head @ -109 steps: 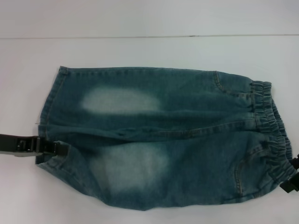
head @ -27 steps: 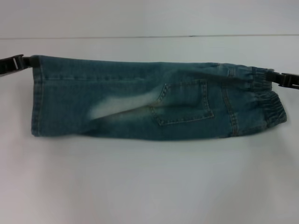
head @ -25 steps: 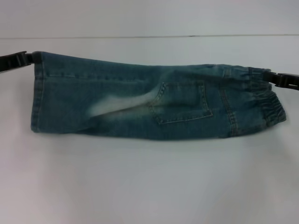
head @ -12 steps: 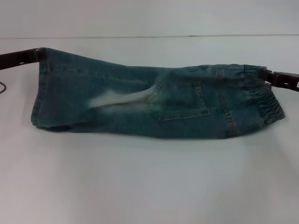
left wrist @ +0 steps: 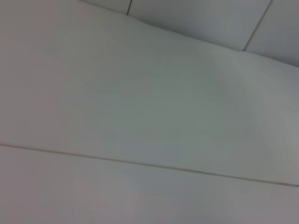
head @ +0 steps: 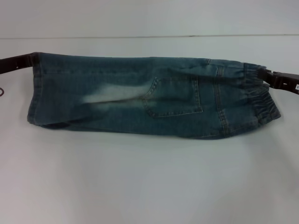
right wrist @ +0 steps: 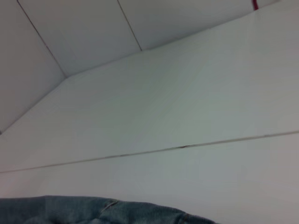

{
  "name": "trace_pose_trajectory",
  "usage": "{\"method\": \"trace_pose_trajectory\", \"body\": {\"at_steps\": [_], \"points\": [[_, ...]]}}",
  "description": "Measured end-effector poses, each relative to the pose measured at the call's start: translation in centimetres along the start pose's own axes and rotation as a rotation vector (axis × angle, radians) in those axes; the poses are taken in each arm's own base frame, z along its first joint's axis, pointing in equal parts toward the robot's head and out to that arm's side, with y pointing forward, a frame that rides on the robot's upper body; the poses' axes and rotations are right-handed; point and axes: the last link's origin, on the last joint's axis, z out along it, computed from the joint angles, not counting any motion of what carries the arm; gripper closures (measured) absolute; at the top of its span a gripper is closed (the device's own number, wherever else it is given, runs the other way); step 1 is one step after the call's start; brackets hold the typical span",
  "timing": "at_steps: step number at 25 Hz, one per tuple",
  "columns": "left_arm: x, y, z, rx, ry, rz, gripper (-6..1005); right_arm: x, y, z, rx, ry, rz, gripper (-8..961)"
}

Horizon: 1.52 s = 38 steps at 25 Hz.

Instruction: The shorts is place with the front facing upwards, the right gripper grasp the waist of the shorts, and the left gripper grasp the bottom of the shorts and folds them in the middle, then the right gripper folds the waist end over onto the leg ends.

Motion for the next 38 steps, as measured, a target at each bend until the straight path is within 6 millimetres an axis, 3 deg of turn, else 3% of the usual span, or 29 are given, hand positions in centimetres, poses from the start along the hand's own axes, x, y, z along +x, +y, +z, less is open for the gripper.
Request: {"method": "trace_pose_trajectory", "body": {"at_steps": [8,13,22,30,33,36,38], "points": [[-0.5,-0.1,0.2,0.018,-0.008,0.009,949,-0.5,0.1,0.1,0.0,-0.022,-0.003,927],[-0.4,0.9,0.4,-0.024,-0.014,0.033,914,-0.4,0.2,0.2,-0.003,-0.015,0.004,927],[-0.3,0.7,0.3,0.0,0.018,0.026,850,-0.1,0.0,0.0,-0.002,-0.007,0.01,754],[-0.9,1.0,-0.4,-0.055,0.022,0.038,564,-0.7,-0.5,-0.6,0.002,0.013,0.016,584],[-1.0,1.6,-1.2,-0.136,0.056,0.065,422,-1.5,-0.8,-1.3,-0.012,0.022,0.015,435],[-1.3,2.5,-2.4,-0.245,0.085,0.109,188,-2.4,-1.1,-2.5,-0.045,0.029,0.023,291],[-1.6,3.3,-3.2,-0.316,0.089,0.144,135,-3.2,-1.3,-3.5,-0.065,0.03,0.026,201]]}}
